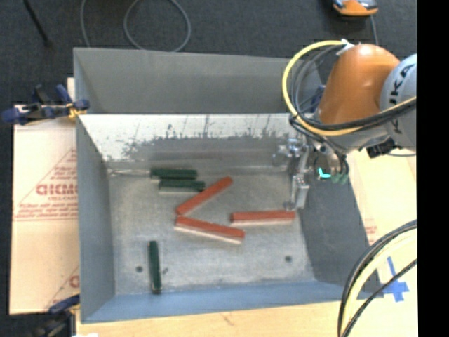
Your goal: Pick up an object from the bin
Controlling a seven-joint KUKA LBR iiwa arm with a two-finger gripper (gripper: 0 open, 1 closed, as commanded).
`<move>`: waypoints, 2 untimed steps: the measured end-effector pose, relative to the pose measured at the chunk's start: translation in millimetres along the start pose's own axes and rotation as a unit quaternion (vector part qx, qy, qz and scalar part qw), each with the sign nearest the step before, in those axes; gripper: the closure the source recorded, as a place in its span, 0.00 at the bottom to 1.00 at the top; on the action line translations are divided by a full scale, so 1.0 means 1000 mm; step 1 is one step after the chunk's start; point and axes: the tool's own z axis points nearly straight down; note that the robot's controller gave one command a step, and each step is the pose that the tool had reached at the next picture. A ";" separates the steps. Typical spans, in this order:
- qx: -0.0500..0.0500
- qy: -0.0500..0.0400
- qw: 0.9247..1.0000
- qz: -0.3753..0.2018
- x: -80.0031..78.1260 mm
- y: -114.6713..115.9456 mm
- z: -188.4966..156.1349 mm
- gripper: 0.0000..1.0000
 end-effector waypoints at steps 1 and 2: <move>0.000 -0.002 1.000 0.024 0.082 -0.036 0.113 0.00; 0.001 -0.006 1.000 0.021 0.078 -0.035 0.109 1.00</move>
Offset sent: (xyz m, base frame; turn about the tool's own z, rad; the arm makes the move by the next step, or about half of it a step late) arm -0.0812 -0.0328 -0.1107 0.0424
